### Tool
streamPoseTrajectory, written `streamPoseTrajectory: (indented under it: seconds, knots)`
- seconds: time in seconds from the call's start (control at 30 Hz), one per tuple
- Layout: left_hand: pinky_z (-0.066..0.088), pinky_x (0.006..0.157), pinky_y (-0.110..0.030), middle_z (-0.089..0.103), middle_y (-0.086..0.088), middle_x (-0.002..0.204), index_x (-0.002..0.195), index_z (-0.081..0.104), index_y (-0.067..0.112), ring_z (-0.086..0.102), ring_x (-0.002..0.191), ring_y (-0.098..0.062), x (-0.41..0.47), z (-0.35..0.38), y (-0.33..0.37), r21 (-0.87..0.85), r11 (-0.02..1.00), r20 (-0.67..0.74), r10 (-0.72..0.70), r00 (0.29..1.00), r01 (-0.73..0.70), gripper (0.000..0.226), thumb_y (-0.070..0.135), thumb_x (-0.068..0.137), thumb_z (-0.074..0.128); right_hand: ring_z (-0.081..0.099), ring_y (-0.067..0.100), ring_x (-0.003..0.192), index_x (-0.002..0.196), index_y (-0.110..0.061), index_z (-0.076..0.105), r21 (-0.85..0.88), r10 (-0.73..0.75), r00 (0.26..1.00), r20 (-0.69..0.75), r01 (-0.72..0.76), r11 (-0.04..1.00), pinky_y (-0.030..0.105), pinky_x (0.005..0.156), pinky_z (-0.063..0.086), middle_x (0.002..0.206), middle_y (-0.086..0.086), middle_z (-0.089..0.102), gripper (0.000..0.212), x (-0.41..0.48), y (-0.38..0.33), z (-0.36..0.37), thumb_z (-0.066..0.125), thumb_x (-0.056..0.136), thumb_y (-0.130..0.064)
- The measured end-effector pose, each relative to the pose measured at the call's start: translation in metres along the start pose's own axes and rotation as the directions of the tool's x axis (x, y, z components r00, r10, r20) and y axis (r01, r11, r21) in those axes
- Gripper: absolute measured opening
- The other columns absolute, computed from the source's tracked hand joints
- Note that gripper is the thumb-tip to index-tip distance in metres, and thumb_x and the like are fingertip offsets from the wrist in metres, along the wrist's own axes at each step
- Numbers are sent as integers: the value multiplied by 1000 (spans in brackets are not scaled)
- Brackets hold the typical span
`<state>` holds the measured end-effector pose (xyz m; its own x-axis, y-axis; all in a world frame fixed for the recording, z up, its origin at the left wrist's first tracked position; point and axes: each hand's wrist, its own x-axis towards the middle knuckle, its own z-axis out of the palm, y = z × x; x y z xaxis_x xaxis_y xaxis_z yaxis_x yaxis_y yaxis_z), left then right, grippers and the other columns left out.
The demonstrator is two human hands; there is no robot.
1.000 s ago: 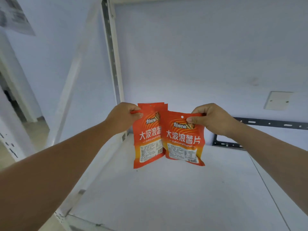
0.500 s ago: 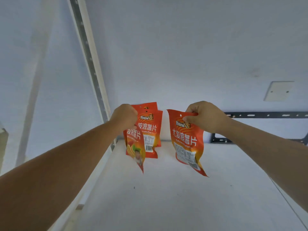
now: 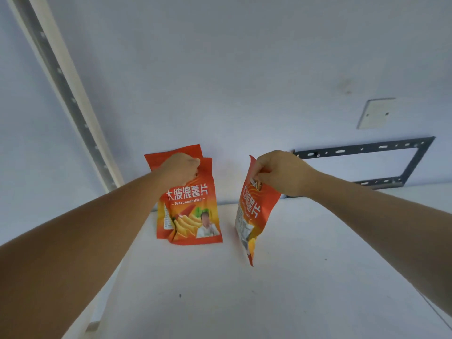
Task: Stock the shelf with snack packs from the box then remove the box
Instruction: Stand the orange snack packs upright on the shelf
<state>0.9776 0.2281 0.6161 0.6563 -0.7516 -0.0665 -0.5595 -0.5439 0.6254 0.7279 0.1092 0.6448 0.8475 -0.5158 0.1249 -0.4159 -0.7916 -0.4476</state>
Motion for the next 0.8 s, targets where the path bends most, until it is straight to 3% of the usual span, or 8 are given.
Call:
streamPoseTrajectory:
  seconds: [0.1,0.27,0.4,0.43,0.5,0.63,0.7,0.8]
  knots:
    - [51,98,-41,67,-10,124,123,69,10,62,115,-30,11,3,-6,181,981,75,64,995,-76,32,15,97,51,63,5,90,96,-19,80,34,34,999,33,-36,999,8,67,42,95,-13,71,27,2,-5,0,53,94,-14]
    - [50,101,-41,61,-6,137,137,58,14,60,119,-23,18,7,-17,192,959,130,184,974,-207,44,4,96,46,70,11,84,102,-13,76,227,73,975,208,-120,967,12,67,51,98,0,76,32,4,-20,-6,45,95,-6]
    - [53,68,-27,67,-3,127,138,54,16,65,93,-14,16,8,-22,97,971,112,206,972,-217,49,-4,95,46,62,2,76,101,-21,77,-2,-9,995,102,9,1000,15,67,47,83,-18,66,26,15,-27,0,54,92,-11]
    - [54,65,-27,67,-2,126,137,56,17,65,90,-12,14,7,-23,83,971,87,217,972,-224,47,-4,95,45,61,2,74,98,-20,78,-41,-25,998,61,28,999,16,67,48,80,-19,64,24,17,-29,3,56,92,-15]
    - [58,78,-32,69,-1,121,130,60,20,67,97,-14,10,7,-26,30,974,52,224,973,-226,42,-1,97,45,66,5,74,92,-21,78,-43,-32,999,29,33,999,27,72,55,77,-15,69,20,24,-35,8,58,92,-21]
    - [56,87,-30,72,9,103,109,64,27,70,95,-10,-13,-3,-28,-91,969,-31,229,973,-231,18,22,103,48,69,5,70,83,-22,74,-71,-41,997,64,45,996,40,77,60,75,-8,75,20,40,-54,20,59,94,-30]
    - [55,85,-31,74,9,96,103,69,23,71,88,-9,-32,-8,-29,-177,960,-30,214,976,-216,34,45,104,43,68,2,64,78,-19,73,-95,-54,992,110,64,993,39,76,60,69,-11,75,23,49,-66,25,57,93,-27]
    - [54,73,-25,76,8,82,92,73,24,72,79,-9,-62,-9,-37,-338,934,19,132,991,-118,62,72,86,36,68,2,64,77,-16,74,-109,-62,985,161,80,991,39,78,61,65,-12,74,27,64,-87,37,55,93,-25]
